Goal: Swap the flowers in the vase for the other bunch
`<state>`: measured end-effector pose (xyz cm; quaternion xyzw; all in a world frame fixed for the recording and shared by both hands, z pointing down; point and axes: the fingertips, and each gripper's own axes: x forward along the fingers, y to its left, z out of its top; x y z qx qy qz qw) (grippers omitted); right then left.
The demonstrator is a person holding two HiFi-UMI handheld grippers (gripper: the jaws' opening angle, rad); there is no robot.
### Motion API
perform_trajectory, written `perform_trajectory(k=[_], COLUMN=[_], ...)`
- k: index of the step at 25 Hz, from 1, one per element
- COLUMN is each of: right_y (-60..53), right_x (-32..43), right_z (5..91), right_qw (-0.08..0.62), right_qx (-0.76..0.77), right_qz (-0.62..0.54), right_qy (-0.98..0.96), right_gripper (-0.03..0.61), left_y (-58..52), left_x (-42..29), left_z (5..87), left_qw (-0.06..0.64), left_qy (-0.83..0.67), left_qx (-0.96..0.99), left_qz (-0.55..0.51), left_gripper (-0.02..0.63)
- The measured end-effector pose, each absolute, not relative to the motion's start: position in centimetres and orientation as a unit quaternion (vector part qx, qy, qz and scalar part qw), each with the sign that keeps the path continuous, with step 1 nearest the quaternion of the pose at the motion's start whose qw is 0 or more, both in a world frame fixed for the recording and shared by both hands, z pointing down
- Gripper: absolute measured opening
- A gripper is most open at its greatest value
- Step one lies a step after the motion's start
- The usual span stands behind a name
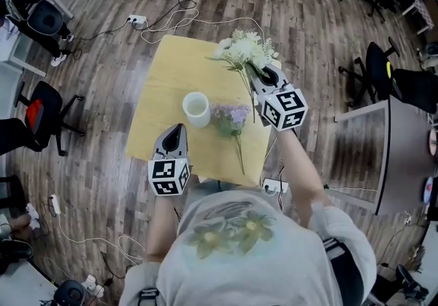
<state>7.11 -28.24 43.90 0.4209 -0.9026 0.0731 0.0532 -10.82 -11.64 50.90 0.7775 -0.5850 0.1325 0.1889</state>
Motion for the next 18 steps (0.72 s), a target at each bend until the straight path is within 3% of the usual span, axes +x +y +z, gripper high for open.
perform_trajectory(k=[18], right_y=[-27.0], right_x=[2.4], right_z=[36.4], right_qw=[-0.02], right_qx=[0.369], right_qz=[0.041], right_qy=[-0.928], right_gripper=[0.074], left_y=[-10.0], left_x=[-10.7], left_z=[49.9], left_qw=[0.181], left_qy=[-0.599], left_qx=[0.769], left_qz=[0.127], left_gripper=[0.018])
